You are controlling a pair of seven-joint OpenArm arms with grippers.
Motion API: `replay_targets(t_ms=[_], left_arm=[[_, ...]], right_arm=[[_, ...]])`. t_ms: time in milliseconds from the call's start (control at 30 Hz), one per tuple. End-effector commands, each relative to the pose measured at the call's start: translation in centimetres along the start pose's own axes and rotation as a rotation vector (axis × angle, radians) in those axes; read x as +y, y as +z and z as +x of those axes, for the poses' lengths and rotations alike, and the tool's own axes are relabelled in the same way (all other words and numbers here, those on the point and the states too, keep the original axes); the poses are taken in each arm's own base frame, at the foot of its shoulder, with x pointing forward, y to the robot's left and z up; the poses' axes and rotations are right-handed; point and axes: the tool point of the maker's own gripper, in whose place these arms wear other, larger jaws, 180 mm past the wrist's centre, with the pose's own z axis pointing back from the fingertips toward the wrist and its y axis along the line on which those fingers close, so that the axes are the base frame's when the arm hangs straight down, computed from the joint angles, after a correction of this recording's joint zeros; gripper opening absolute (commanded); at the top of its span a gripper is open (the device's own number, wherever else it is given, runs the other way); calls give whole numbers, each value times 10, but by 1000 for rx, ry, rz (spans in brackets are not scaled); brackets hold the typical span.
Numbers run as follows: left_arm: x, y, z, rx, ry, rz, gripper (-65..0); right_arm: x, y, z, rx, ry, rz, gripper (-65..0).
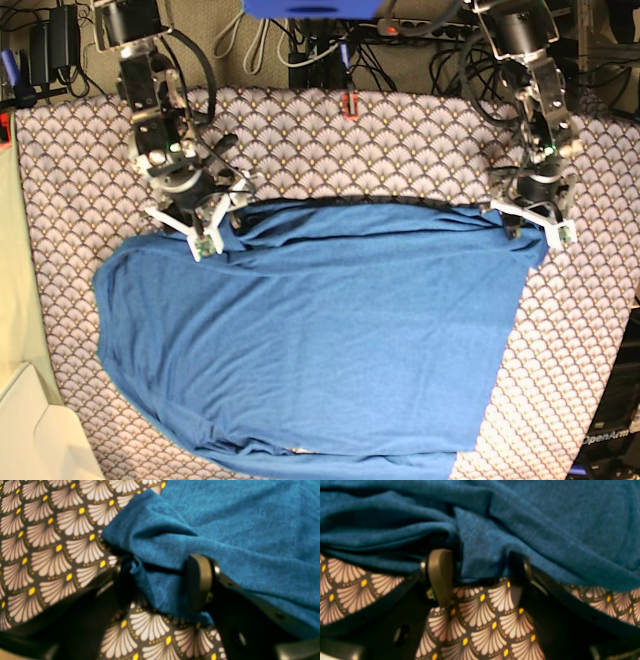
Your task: Fold the T-shirt properly
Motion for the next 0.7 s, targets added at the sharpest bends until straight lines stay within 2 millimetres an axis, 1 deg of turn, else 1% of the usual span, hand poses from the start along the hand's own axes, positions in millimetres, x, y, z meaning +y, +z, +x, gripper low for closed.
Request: replay_targets(t_ms=[0,100,300,367,400,467,667], left_arm=[[0,0,6,-7,-5,0,-334],[0,0,6,-7,-3,-1,-334],[0,0,6,-8,-2,-1,-334],[1,0,7,-8,-3,-1,-334],[1,0,6,-7,-3,0,-334],[2,0,6,-7,-5,0,-334],[2,1,6,-6,-6,2,-334]], right_arm=[[-3,1,13,-44,5,-5,-318],[-1,3,6,-29,4,-1,-405],[-4,-1,-10,13,-3,-4,-648],[-3,0,-12,17,-4,-2,-650],[-1,1,-18,25,-5,1,-649],[1,4,-18,22,-6,3,-650],[7,24,-2,-43,1,5,-650]])
